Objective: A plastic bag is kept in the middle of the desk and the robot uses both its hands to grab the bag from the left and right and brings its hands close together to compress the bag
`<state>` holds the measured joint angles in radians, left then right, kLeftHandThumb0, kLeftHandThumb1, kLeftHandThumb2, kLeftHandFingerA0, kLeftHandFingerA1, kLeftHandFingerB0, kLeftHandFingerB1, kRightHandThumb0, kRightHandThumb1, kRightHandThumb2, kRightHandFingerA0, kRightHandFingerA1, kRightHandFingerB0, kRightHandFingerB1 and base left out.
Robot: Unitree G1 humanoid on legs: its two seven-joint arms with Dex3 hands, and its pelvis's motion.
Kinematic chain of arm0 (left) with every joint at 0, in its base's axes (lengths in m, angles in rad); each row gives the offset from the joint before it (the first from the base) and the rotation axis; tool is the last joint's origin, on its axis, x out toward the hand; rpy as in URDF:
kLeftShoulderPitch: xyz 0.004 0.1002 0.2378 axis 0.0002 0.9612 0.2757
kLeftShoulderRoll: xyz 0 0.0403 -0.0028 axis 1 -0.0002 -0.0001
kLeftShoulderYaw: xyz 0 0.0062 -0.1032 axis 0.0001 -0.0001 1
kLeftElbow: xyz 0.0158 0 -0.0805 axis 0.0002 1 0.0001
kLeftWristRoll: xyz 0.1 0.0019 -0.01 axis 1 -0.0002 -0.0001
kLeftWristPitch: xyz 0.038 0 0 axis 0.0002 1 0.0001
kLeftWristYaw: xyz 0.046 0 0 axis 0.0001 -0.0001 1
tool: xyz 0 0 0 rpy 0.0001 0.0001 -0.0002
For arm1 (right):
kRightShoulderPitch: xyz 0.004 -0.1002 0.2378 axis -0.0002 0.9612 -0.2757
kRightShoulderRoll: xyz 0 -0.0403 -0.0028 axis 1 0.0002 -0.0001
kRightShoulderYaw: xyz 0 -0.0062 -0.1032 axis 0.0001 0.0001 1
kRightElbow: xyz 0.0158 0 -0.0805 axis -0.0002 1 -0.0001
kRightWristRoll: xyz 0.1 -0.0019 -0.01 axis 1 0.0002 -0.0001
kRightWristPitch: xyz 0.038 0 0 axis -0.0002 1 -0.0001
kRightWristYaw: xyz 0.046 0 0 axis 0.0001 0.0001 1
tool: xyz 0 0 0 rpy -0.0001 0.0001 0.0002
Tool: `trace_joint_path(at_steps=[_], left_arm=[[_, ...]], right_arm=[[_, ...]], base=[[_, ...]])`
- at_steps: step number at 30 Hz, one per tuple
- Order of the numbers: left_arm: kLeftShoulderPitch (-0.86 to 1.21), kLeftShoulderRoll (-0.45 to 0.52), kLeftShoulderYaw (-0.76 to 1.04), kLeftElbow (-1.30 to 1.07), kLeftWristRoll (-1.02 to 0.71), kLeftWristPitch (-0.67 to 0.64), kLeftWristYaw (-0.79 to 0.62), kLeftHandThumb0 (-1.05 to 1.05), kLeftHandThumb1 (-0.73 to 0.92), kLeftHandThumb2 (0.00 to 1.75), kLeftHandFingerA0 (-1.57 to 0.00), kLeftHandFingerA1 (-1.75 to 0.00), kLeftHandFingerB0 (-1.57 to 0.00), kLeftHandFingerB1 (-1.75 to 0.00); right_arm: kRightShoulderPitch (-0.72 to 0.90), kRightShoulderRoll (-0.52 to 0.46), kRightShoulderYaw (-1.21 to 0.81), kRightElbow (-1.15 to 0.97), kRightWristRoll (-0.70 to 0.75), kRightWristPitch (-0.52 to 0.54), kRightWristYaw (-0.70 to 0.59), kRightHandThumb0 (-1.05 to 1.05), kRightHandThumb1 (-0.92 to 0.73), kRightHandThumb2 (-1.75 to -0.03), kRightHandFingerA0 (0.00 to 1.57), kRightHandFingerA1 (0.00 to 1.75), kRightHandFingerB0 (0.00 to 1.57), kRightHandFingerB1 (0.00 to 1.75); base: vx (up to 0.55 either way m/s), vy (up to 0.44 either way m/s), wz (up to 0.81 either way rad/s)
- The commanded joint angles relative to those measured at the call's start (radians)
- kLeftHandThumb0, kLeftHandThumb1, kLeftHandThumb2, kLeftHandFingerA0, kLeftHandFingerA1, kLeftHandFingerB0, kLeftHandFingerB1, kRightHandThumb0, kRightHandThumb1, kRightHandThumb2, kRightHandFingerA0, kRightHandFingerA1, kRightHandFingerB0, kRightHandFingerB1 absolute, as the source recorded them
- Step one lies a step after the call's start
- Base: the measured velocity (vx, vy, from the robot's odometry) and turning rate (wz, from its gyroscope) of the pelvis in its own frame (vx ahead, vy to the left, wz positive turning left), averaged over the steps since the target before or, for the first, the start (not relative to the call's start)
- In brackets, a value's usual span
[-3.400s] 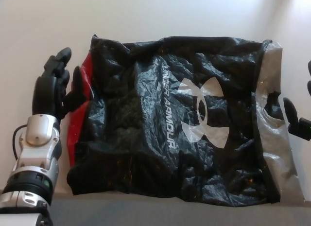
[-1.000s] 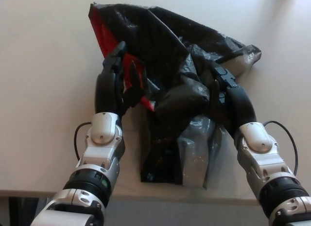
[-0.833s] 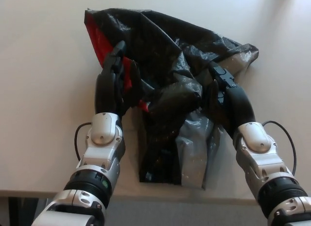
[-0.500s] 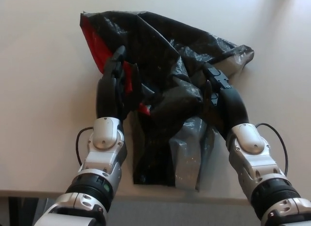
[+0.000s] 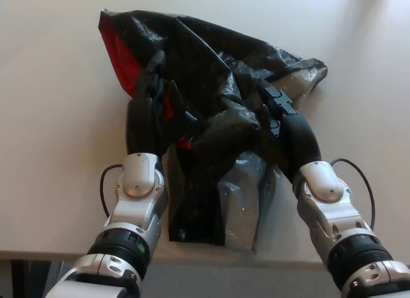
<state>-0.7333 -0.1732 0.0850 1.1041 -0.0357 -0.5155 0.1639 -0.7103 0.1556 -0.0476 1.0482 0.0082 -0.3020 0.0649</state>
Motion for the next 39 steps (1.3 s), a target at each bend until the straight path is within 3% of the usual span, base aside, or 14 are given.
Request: trace_joint_path(at_steps=[1,2,3,6,7,13,14,22,23,25,28,29,32,39], left_arm=[[0.002,-0.016,0.017,-0.013,-0.024,-0.022,-0.041,-0.72,0.92,0.86,0.0,-0.2,-0.04,-0.24],[0.006,-0.023,0.034,-0.018,-0.058,-0.019,-0.091,-0.74,0.92,1.26,0.0,-0.17,-0.03,-0.2],[0.002,-0.033,0.069,-0.021,-0.105,0.02,-0.12,-0.79,0.88,1.16,0.0,-0.03,-0.05,-0.13],[-0.001,-0.034,0.113,0.004,-0.136,0.04,-0.162,-0.72,0.89,1.19,0.0,-0.07,0.0,-0.13],[-0.001,-0.026,0.107,0.014,-0.116,0.047,-0.14,-0.68,0.91,1.22,0.0,-0.11,0.0,-0.17],[0.011,-0.019,0.096,0.042,-0.081,0.08,-0.117,-0.78,0.83,1.03,0.0,-0.04,0.0,-0.04],[0.009,-0.01,0.091,0.045,-0.073,0.077,-0.119,-0.77,0.83,1.05,0.0,-0.03,0.0,-0.05],[0.01,-0.002,0.066,0.08,-0.039,0.068,-0.112,-0.79,0.88,1.18,0.0,-0.19,0.0,-0.17],[0.004,0.002,0.045,0.088,-0.013,0.107,-0.08,-0.67,0.92,0.81,0.0,-0.18,-0.04,-0.22],[0.016,-0.005,0.009,0.072,0.013,0.112,-0.093,-0.77,0.91,1.21,0.0,-0.18,0.0,-0.16],[0.024,-0.017,-0.017,0.045,0.008,0.146,-0.101,-0.77,0.92,1.23,0.0,-0.17,0.0,-0.16],[0.022,-0.028,-0.022,0.037,0.007,0.154,-0.082,-0.72,0.92,0.85,-0.03,-0.21,-0.11,-0.25],[0.01,-0.062,-0.033,0.03,0.012,0.15,-0.035,-0.7,0.85,1.17,-0.03,-0.32,-0.1,-0.35],[0.002,-0.078,-0.084,0.026,0.043,0.122,0.015,-0.71,0.85,1.14,-0.05,-0.34,-0.08,-0.33]], right_arm=[[-0.013,0.001,0.007,-0.015,0.001,-0.036,0.018,-0.84,-0.87,-1.24,0.0,0.17,0.0,0.13],[-0.013,-0.007,0.021,-0.014,-0.017,-0.053,0.018,-0.84,-0.87,-1.24,0.0,0.17,0.0,0.14],[-0.011,-0.022,0.051,-0.021,-0.054,-0.065,0.008,-0.86,-0.92,-0.82,0.0,0.21,0.0,0.22],[-0.007,-0.047,0.096,-0.027,-0.088,-0.136,0.022,-0.81,-0.92,-0.82,0.01,0.23,0.03,0.23],[-0.009,-0.053,0.116,-0.032,-0.107,-0.166,0.018,-0.82,-0.87,-1.21,0.0,0.19,0.13,0.22],[-0.021,-0.054,0.187,-0.093,-0.14,-0.172,0.008,-0.87,-0.87,-0.87,0.07,0.28,0.1,0.21],[-0.013,-0.054,0.19,-0.109,-0.133,-0.176,0.015,-0.8,-0.86,-1.2,0.0,0.34,0.14,0.26],[0.017,-0.038,0.21,-0.205,-0.094,-0.162,0.09,-0.8,-0.81,-1.19,0.0,0.37,0.12,0.25],[0.024,-0.032,0.211,-0.223,-0.087,-0.155,0.099,-0.82,-0.82,-1.19,0.0,0.37,0.13,0.26],[0.038,-0.014,0.212,-0.263,-0.076,-0.149,0.103,-0.86,-0.81,-1.19,0.04,0.42,0.14,0.29],[0.049,-0.002,0.209,-0.282,-0.06,-0.157,0.126,-0.84,-0.8,-1.18,0.02,0.42,0.12,0.28],[0.054,0.002,0.207,-0.293,-0.054,-0.146,0.134,-0.86,-0.82,-1.19,0.03,0.42,0.13,0.26],[0.063,0.016,0.198,-0.309,-0.034,-0.124,0.153,-0.86,-0.82,-1.2,0.03,0.4,0.11,0.22],[0.058,0.031,0.188,-0.283,-0.034,-0.134,0.158,-0.89,-0.85,-1.21,0.02,0.41,0.14,0.2]], base=[[0.0,0.0,0.0],[0.0,0.0,0.0],[0.0,0.0,0.0],[0.0,0.0,0.0],[0.0,0.0,0.0],[0.0,0.0,0.0],[0.0,0.0,0.0],[0.0,0.0,0.0],[0.0,0.0,0.0],[0.0,0.0,0.0],[0.0,0.0,0.0],[0.0,0.0,0.0],[0.0,0.0,0.0],[0.0,0.0,0.0]])
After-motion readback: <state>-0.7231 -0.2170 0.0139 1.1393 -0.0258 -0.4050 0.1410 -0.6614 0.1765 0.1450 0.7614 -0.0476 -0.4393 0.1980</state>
